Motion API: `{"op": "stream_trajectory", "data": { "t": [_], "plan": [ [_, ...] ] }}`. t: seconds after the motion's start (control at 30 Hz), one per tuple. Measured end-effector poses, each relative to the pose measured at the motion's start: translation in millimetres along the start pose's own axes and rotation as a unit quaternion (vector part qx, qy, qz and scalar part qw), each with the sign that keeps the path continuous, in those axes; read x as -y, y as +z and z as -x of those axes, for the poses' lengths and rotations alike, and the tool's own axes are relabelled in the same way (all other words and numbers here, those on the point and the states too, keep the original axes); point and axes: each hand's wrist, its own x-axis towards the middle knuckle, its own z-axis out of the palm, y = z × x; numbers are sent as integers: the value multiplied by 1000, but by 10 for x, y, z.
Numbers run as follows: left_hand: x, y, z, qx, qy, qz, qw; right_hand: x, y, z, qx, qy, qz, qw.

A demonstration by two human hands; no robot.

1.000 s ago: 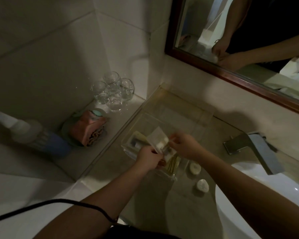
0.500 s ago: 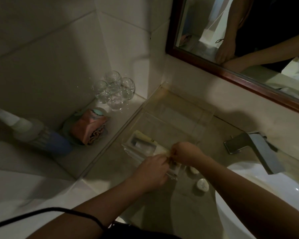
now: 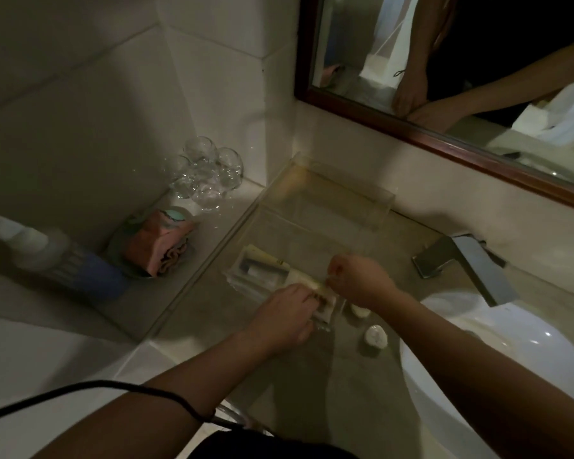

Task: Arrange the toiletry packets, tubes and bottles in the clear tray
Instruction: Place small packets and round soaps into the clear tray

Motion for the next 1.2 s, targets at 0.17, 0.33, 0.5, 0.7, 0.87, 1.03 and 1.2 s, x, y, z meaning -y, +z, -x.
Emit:
{"op": "stream_trajectory", "data": {
  "t": [0.17,0.33,0.5,0.7,0.87,1.03,1.2],
  "plan": [
    [-226,-77,-161,-50,17,40,998,-303,-85,418,-94,55,-37,993],
    [-587,-172,-510,-18,30,26,999,-534,152,820,-43,149,-44,987],
    [-813,-91,-887,68,20,-71,995,-661,500,1062,-19,152,-52,987],
    [-811,101,-994,90,-2,-95,991,-656,660,1058,-34,139,-54,988],
    [-775,186,-1007,66,-25,-60,996,-745,639,1011,-23,139,-131,981],
    [-676,87,-874,-23,-76,130,988,-829,378,1028,-22,146,-328,933],
    [-513,-62,-606,-117,-123,215,962,-641,107,942,-50,94,-317,942]
  ]
}}
